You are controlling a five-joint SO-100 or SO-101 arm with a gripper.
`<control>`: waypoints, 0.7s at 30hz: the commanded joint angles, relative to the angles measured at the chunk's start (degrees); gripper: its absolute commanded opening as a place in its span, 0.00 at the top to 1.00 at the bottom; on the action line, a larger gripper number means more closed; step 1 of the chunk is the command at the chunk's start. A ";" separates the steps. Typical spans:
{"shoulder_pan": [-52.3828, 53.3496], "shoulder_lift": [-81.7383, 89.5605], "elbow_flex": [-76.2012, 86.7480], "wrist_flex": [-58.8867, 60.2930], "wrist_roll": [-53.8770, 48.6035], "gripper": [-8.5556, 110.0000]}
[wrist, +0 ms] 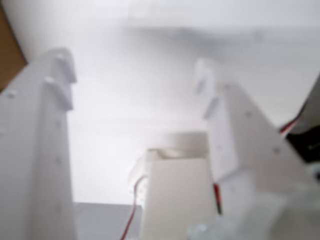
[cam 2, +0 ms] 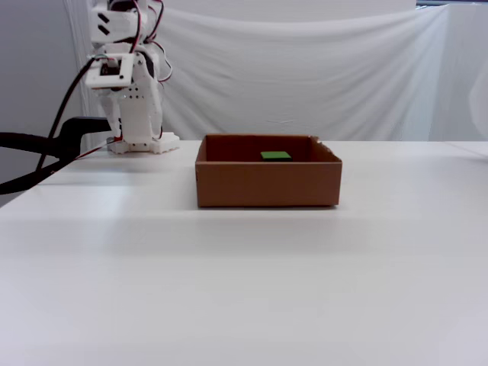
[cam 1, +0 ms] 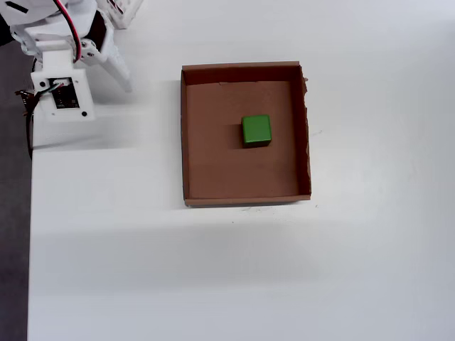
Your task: Grasp a green cube and put it in a box.
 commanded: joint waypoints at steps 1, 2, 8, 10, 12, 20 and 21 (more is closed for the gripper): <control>1.32 5.19 1.76 2.37 -1.32 0.71; 1.76 6.50 2.46 3.16 -1.58 0.71; 2.81 12.48 5.71 6.59 -1.41 0.71; 2.81 12.48 7.12 5.89 -1.67 0.72; 2.72 12.48 9.23 4.83 -1.67 0.73; 2.72 12.57 12.13 4.31 -1.05 0.74; 2.55 12.57 12.13 4.39 -1.05 0.74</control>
